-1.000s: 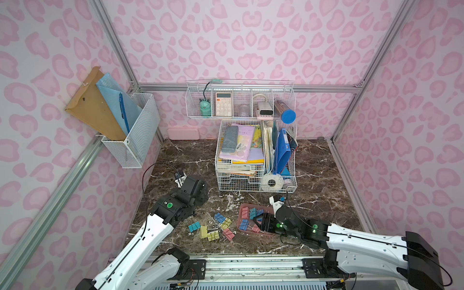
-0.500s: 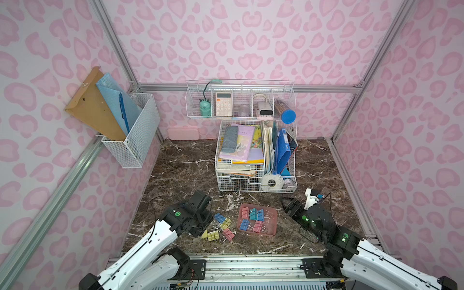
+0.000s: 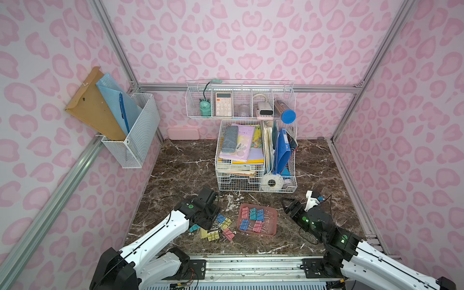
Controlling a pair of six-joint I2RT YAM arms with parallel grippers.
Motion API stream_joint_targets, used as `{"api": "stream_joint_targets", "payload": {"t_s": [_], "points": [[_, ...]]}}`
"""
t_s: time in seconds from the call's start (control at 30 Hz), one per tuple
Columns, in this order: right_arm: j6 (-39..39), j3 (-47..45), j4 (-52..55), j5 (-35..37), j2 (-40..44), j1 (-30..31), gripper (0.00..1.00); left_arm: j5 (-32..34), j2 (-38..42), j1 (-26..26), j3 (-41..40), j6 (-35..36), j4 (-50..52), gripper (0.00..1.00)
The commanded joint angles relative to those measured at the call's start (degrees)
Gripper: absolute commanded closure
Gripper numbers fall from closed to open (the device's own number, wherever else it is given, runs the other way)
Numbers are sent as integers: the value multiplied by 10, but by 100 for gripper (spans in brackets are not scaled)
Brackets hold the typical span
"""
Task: Put the binder clips in the storage box
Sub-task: Pick up the binder clip at the center of the board.
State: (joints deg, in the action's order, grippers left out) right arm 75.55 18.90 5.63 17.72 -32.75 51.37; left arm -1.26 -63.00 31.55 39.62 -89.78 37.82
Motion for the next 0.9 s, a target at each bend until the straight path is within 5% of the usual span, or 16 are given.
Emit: {"api": "stream_joint_targets", "payload": {"t_s": [0.0, 0.5, 0.77, 0.87], "points": [[7, 0, -27, 0, -4, 0, 14, -13, -16, -3, 3, 13, -16, 43], [7, 5, -20, -5, -9, 0, 14, 13, -30, -8, -25, 16, -25, 67], [9, 9, -16, -4, -7, 0, 14, 12, -35, -17, -24, 24, -30, 98], [9, 11, -8, 0, -3, 0, 14, 14, -21, -25, -14, 37, -22, 100]]}}
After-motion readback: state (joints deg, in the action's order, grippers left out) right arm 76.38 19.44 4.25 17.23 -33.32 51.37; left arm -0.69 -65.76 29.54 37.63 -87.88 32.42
